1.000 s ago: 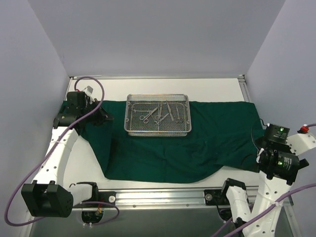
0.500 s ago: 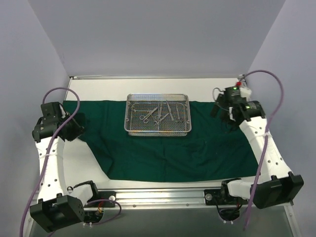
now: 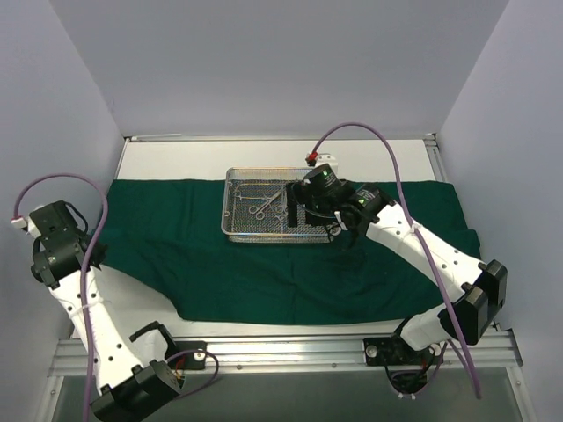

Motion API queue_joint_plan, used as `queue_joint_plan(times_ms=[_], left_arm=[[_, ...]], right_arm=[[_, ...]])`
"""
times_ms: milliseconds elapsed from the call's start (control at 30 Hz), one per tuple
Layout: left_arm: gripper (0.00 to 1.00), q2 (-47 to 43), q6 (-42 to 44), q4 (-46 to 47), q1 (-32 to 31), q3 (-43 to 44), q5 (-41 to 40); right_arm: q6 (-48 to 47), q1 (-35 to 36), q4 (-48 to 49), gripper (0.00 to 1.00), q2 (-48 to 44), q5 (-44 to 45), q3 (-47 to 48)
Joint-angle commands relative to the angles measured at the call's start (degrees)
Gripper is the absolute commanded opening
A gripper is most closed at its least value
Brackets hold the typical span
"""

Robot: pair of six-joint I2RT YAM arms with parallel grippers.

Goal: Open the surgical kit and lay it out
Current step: Smooth out the surgical kit at the center of the board.

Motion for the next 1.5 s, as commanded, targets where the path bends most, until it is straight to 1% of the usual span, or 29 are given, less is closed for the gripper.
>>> queue_joint_plan(times_ms=[0,100,133,167,200,233,300,333,367,500,600,633,667,700,733,767,833,867,933,967,1000,1033,1067,1133,1167,1233,1267,1367,1467], left_arm=[[0.02,-4.3,-3.0,-4.1,3.1,3.9,-12.7],[0.02,-7.0,-8.5,-7.1,5.3,4.4,-19.9],[0.02,-7.6,-12.2,-9.5,5.8,4.7,-22.5],[0.07,-8.2,-13.7,-10.5,6.1,4.8,-24.9],[0.19,-9.0,-14.9,-11.1,6.5,5.1,-28.7],[0.47,-9.4,-15.2,-10.9,6.6,5.2,-29.6],[0.88,-10.4,-14.7,-10.4,6.8,5.1,-30.4],[0.96,-10.5,-14.1,-10.1,6.8,4.9,-29.4],[0.94,-10.8,-13.4,-10.0,6.8,5.1,-28.1],[0.94,-10.4,-13.6,-11.9,6.8,5.5,-24.0],[0.94,-8.9,-11.1,-8.0,6.9,3.3,-14.7],[0.94,-8.1,-8.7,-3.5,7.2,2.3,-10.5],[0.94,-7.3,-7.6,-0.5,7.3,-0.4,-0.9],[0.94,-4.6,-7.0,2.9,7.3,-1.2,3.3],[0.94,-2.8,-7.6,3.4,6.9,-1.4,5.6],[0.94,-1.4,-8.0,4.7,4.7,-1.4,7.8],[0.94,4.1,-7.6,7.7,0.3,0.1,7.7],[0.94,6.6,-7.6,7.8,-6.0,1.7,6.2],[0.94,15.4,-7.1,7.2,-13.1,7.9,-0.6],[0.94,22.3,-6.7,6.8,-17.9,10.2,-2.5],[0.94,25.6,-5.7,6.4,-19.3,12.4,-3.6],[0.94,29.1,-5.1,6.3,-20.1,16.2,-3.4],[0.94,35.1,-4.4,6.3,-20.7,18.2,-2.7],[0.94,40.7,-1.7,6.4,-20.9,23.8,0.3],[0.94,45.9,-0.7,6.2,-20.9,25.8,1.8],[0.94,51.0,2.8,4.1,-21.3,32.2,5.0],[0.94,55.9,3.3,2.2,-21.4,34.5,4.8],[0.94,62.6,5.3,0.7,-22.4,39.0,3.2],[0.94,67.6,4.7,-1.7,-23.2,42.3,4.3]], right_arm=[[-3.4,-0.6,3.3,1.0,-1.3,-0.5,-2.8],[-6.2,-0.7,4.0,1.0,-1.6,1.2,-4.1],[-6.8,-0.8,4.1,1.0,-1.6,1.2,-4.8],[-7.4,-0.8,4.1,1.0,-1.6,1.2,-5.1],[-8.2,-0.8,4.1,1.0,-1.7,1.3,-5.2],[-8.5,-0.8,4.1,1.0,-1.6,1.2,-5.6],[-8.7,-0.7,4.2,1.0,-1.7,1.0,-6.1],[-8.7,-0.7,4.1,1.0,-1.8,0.9,-6.4],[-8.6,-0.7,4.4,1.0,-1.7,0.5,-7.0],[-8.3,-0.9,3.9,1.0,-0.4,0.3,-6.0],[-8.0,-1.9,2.8,1.0,1.1,0.1,-2.8],[-7.6,-3.7,2.0,1.0,1.7,-0.4,-1.8],[-7.5,-5.1,1.4,1.0,2.4,-2.0,-1.0],[-7.1,-6.8,0.5,1.0,4.1,-3.2,0.8],[-6.8,-8.7,0.0,1.0,5.2,-4.6,1.5],[-6.3,-11.9,-0.3,1.0,7.0,-6.3,2.1],[-6.2,-14.4,-0.9,1.0,9.0,-7.1,4.4],[-6.7,-16.5,-1.1,1.0,9.9,-7.0,5.4],[-7.3,-18.2,-2.1,1.0,13.1,-6.4,8.4],[-7.5,-20.3,-2.7,1.0,15.5,-6.0,9.7],[-7.5,-21.4,-3.9,1.0,16.8,-5.6,11.0],[-7.5,-22.7,-4.3,1.0,18.1,-5.6,13.0],[-7.5,-23.9,-4.5,1.0,20.7,-6.0,13.9],[-8.4,-27.3,-5.3,1.0,23.3,-7.4,16.7],[-8.9,-28.2,-5.4,1.0,25.8,-7.5,17.6],[-10.7,-29.7,-7.7,1.0,28.5,-7.5,20.0],[-11.1,-30.0,-9.1,1.0,31.2,-7.2,22.5],[-12.2,-30.8,-11.1,1.0,34.9,-5.4,24.5],[-12.4,-32.1,-10.4,1.0,36.5,-5.8,24.3]])
